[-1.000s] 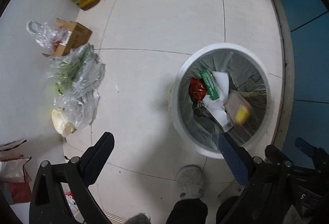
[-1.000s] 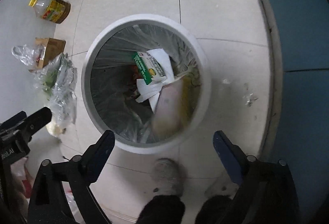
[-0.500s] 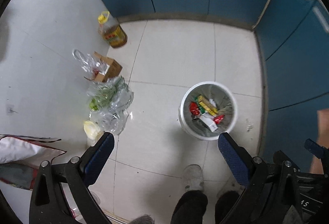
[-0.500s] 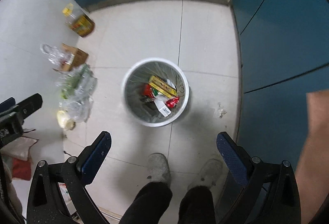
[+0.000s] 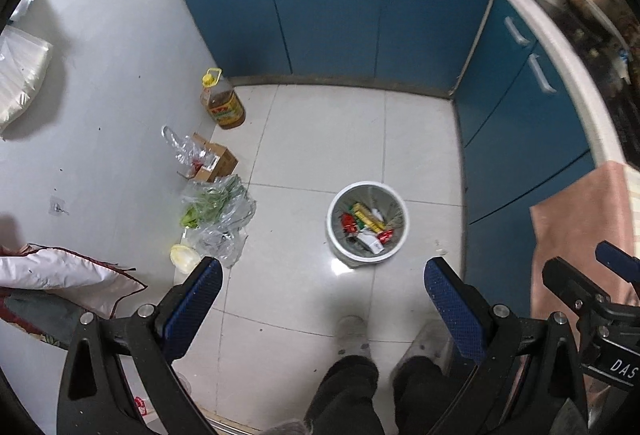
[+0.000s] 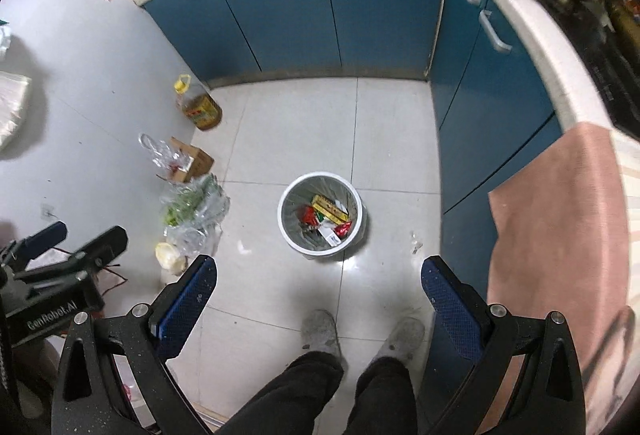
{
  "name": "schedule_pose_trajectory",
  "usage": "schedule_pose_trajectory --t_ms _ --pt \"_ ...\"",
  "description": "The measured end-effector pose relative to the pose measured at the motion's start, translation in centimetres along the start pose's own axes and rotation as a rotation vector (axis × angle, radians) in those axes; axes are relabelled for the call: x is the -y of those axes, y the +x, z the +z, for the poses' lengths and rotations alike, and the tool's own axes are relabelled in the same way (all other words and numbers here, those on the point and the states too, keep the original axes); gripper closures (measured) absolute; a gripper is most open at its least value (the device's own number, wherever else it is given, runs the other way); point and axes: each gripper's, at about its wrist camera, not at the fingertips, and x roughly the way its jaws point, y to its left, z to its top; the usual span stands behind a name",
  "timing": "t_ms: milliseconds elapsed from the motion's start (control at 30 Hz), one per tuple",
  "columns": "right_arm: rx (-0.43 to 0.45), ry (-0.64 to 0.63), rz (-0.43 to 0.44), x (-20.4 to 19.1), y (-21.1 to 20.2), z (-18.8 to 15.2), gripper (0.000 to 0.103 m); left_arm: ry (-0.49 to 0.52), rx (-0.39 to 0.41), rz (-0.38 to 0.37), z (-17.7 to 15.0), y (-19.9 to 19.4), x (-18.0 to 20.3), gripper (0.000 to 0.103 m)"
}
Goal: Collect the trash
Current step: 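Move both tools back toward the countertop, then grasp the white sachet with the left tool while the right tool grasps the red-white sugar bag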
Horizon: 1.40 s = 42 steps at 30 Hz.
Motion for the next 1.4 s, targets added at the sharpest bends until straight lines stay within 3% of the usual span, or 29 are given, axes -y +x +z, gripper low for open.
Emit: schedule_pose_trajectory --t_ms 267,467,667,900,1000,1100,1267,1333,1400 --pt "0.087 0.057 0.053 2.5 -7.2 0.6 0.000 0.010 0.097 -0.006 1.2 -5.6 2.5 0.000" --pt "0.199 0.281 0.103 11.2 -12.9 0.7 0.000 0.112 0.207 -0.014 4.4 -9.0 9.6 0.000" --pt "0.284 0.670 -0.014 28.1 -17.2 -3.9 0.000 0.289 0.258 -0.104 7.1 -10.5 23.9 0.000" --pt "0.304 1.192 -0.239 48.4 -18.9 -16.7 0.000 0.663 0.256 -0.163 5.1 -9.2 45.8 0.000" --pt "0.314 1.352 -0.274 54.6 -18.2 -21.4 0.000 0.786 0.197 -0.197 4.1 -7.7 54.2 0.000" --pt "0.335 1.452 -0.260 59.0 -16.6 -23.9 0.001 0.830 0.051 -0.305 4.1 -5.3 61.2 0.000" --pt "0.358 1.493 -0.276 62.1 -14.2 -23.3 0.022 0.707 -0.214 -0.475 5.4 -0.8 67.8 0.001" --pt "0.368 1.502 -0.279 63.1 -13.7 -23.1 0.027 0.628 -0.305 -0.526 5.9 1.2 69.6 0.007" --pt "0.373 1.507 -0.281 63.4 -13.3 -23.0 0.033 0.577 -0.361 -0.552 6.3 2.7 70.8 0.021"
